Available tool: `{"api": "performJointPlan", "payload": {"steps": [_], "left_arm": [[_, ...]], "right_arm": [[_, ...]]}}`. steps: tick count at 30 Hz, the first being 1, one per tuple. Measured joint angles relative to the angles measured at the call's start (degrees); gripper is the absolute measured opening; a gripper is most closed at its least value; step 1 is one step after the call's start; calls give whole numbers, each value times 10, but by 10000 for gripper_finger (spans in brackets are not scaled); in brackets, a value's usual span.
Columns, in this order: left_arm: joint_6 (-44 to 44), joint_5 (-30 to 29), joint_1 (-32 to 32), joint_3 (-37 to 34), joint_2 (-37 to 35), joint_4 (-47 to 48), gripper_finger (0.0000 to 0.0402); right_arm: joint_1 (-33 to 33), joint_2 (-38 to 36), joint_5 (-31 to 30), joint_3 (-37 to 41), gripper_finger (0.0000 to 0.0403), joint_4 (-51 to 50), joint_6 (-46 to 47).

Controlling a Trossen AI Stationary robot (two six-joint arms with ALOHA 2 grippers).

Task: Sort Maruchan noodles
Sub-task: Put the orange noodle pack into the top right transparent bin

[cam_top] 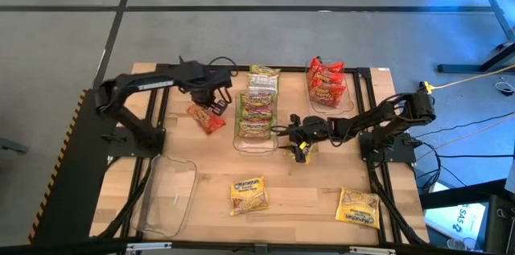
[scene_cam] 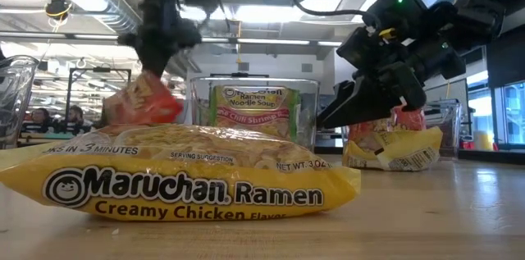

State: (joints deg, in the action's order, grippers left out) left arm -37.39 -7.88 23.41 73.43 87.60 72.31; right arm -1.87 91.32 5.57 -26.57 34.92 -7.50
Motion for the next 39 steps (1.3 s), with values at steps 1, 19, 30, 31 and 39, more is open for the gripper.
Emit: {"api": "performJointPlan", "payload": {"steps": [1,19,30,31,39], "left_arm": [[-7,-6,-11,0,-13,-1,0],[-57,-81,-153,0,-134,-29,0],[-12,-113,-205,41,-143,-106,0],[-5,-118,-210,43,-143,-121,0],[18,-152,-234,42,-134,-185,0]], "right_arm": [[0,-1,0,0,199,1,1],[0,-1,44,-121,248,-79,109],[8,-1,44,-198,318,-136,118],[8,-1,44,-206,319,-136,122],[8,-1,27,-264,319,-137,151]]}}
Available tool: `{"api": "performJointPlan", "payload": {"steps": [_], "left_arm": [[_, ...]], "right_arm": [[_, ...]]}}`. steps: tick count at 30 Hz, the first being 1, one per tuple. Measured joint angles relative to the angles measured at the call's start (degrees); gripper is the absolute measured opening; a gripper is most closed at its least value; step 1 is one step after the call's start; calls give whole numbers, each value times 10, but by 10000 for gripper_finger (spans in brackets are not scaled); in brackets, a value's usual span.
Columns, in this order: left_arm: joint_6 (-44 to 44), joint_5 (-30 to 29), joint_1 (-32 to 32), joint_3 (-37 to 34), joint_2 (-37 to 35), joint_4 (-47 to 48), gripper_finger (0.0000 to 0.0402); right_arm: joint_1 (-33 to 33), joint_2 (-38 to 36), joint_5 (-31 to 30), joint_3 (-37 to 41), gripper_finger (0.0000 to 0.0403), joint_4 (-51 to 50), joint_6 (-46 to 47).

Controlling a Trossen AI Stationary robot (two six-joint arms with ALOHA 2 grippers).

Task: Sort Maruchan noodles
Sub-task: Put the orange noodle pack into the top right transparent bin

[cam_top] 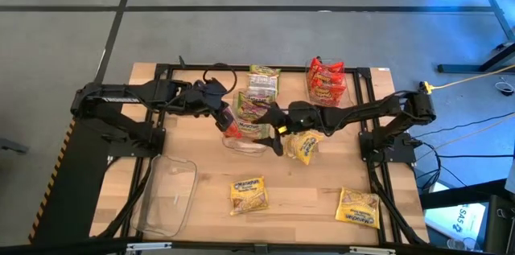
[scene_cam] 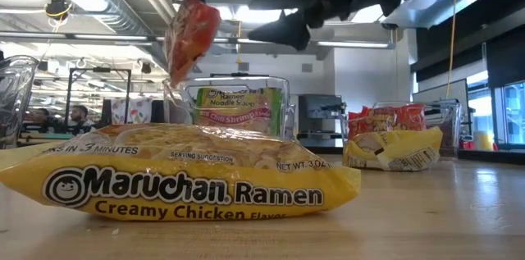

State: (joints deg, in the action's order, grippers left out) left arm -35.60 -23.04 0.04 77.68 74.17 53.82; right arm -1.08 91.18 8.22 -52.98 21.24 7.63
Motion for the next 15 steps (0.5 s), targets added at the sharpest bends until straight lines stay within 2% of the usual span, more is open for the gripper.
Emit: {"api": "performJointPlan", "payload": {"steps": [10,15], "left_arm": [[4,-55,-4,-1,39,-46,0],[13,-61,-5,1,58,-86,0]], "right_arm": [[-1,0,-131,-44,319,36,11],[-1,11,-186,-55,319,36,9]]}}
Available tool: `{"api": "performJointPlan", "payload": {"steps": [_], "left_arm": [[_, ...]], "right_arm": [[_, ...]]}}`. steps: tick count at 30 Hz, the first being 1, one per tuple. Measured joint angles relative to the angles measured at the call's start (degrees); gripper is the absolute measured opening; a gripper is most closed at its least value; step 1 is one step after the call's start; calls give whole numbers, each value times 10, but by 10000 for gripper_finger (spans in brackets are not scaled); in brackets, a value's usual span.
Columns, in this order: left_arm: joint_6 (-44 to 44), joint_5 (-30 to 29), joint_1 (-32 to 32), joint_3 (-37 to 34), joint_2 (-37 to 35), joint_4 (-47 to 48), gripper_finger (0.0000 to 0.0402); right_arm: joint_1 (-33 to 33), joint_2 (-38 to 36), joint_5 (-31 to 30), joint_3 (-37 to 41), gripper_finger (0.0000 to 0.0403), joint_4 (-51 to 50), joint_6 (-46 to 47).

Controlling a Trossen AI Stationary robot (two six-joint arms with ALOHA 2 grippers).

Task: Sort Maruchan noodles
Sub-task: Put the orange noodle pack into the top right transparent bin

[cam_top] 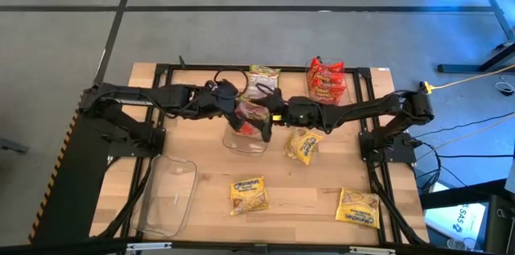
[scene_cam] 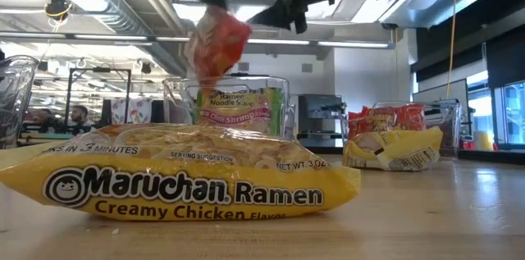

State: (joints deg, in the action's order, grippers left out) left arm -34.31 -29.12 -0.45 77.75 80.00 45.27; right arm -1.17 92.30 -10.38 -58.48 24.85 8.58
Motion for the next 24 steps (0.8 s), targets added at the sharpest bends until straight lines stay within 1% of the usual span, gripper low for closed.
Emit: {"api": "performJointPlan", "payload": {"steps": [3,6,11,18,21,24], "left_arm": [[0,-8,0,-2,5,4,0],[1,-10,0,0,16,-16,0],[5,-9,0,-1,15,-23,0],[16,-3,-5,-1,15,-32,0],[22,-2,-5,-1,15,-35,0],[31,0,-5,-1,15,-47,0]], "right_arm": [[0,24,3,2,319,11,4],[0,44,16,2,319,32,19],[1,67,-27,2,319,37,7],[0,75,-26,2,315,56,-2],[-3,82,-8,-1,290,64,-13],[-4,82,5,-5,245,64,-17]]}}
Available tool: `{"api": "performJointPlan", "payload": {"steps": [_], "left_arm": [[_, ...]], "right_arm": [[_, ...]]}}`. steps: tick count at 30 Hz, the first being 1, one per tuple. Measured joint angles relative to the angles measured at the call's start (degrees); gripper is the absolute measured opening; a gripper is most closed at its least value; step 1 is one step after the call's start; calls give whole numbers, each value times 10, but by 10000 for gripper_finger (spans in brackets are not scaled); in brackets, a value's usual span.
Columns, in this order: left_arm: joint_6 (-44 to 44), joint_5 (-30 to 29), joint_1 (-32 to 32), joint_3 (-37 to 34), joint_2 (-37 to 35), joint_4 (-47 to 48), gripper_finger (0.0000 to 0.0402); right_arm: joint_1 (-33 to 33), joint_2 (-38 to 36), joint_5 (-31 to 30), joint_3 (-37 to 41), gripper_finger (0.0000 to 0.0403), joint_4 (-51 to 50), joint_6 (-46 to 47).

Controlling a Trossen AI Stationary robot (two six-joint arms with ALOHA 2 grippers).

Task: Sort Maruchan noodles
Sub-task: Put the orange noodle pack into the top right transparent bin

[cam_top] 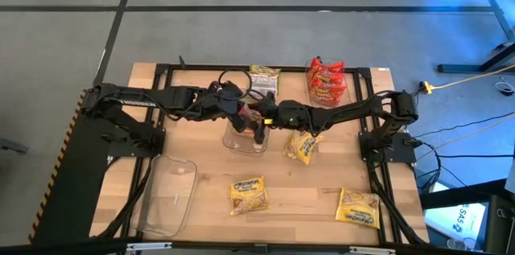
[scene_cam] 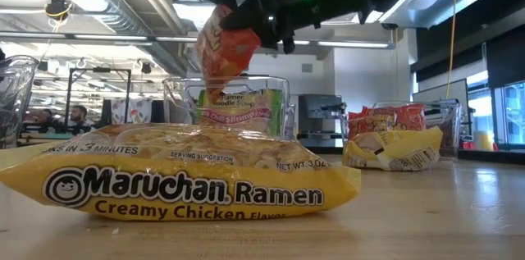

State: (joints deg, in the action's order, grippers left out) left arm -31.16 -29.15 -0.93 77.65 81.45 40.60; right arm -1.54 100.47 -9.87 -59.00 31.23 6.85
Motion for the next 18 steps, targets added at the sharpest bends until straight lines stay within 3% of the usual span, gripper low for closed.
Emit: {"api": "performJointPlan", "payload": {"steps": [7,12,18], "left_arm": [[14,34,0,0,0,-4,4],[18,37,0,0,0,-9,32],[27,51,0,0,-20,-4,80]], "right_arm": [[0,0,-13,0,109,-2,-58],[0,0,-11,0,25,0,-90],[0,0,4,0,8,2,-104]]}}
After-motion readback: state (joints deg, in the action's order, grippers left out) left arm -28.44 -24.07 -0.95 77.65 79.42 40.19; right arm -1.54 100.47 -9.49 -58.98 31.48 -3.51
